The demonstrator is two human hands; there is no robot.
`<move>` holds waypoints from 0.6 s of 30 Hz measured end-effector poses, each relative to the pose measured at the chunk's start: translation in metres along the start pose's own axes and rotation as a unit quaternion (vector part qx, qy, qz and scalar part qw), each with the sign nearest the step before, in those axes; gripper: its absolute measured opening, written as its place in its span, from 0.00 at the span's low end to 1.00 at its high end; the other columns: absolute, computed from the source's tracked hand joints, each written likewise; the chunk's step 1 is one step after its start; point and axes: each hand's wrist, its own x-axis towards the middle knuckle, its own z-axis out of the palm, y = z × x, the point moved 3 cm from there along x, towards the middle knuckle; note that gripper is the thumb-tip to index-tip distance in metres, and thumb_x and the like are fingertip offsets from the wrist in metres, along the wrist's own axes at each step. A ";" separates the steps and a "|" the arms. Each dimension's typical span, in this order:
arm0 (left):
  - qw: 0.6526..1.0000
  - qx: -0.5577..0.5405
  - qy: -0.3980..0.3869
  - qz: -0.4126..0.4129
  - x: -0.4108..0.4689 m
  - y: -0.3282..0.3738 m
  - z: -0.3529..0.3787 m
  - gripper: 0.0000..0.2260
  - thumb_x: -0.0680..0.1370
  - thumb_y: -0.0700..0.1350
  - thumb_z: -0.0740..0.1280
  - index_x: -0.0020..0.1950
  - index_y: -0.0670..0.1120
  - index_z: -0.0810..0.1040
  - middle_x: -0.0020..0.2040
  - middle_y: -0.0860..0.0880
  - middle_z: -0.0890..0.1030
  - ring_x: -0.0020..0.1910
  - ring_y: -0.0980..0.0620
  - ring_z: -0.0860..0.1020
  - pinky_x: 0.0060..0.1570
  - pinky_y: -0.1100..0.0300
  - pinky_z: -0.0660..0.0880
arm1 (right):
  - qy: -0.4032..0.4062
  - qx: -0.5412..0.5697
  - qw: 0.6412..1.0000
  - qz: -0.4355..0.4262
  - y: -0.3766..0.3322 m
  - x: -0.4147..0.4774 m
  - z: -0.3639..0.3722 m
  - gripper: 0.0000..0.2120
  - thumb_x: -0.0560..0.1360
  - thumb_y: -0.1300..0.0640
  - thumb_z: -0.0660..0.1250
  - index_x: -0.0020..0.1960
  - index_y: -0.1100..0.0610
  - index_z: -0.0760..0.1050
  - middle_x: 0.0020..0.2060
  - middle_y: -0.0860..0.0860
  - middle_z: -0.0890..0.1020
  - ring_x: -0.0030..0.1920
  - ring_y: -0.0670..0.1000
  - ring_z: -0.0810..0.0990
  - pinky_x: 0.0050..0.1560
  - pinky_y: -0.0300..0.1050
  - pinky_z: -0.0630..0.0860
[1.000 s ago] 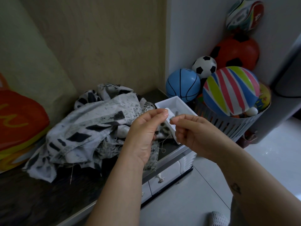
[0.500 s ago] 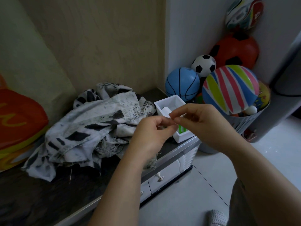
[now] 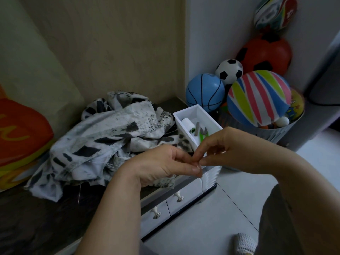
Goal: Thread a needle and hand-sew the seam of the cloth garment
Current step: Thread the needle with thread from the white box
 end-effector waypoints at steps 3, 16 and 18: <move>0.999 0.023 -0.025 -0.006 -0.002 -0.001 0.001 0.03 0.73 0.42 0.72 0.43 0.49 0.85 0.46 0.51 0.85 0.55 0.56 0.81 0.60 0.63 0.70 | -0.017 -0.006 1.000 0.003 0.000 0.000 0.003 0.09 0.72 0.54 0.70 0.44 0.39 0.79 0.42 0.36 0.81 0.45 0.39 0.78 0.50 0.32 0.76; 0.998 0.038 -0.051 0.005 -0.005 -0.002 0.000 0.03 0.68 0.48 0.75 0.41 0.52 0.86 0.46 0.51 0.86 0.52 0.57 0.81 0.67 0.56 0.69 | -0.032 -0.002 0.999 0.010 0.002 0.001 0.008 0.05 0.71 0.52 0.71 0.46 0.44 0.82 0.43 0.41 0.82 0.45 0.41 0.79 0.53 0.42 0.78; 0.998 0.041 -0.048 0.002 -0.004 -0.004 0.000 0.02 0.70 0.45 0.74 0.41 0.52 0.86 0.46 0.51 0.86 0.53 0.56 0.81 0.66 0.57 0.70 | -0.031 0.000 0.999 0.014 0.002 0.001 0.009 0.04 0.71 0.52 0.71 0.46 0.45 0.82 0.43 0.41 0.83 0.44 0.41 0.79 0.52 0.40 0.78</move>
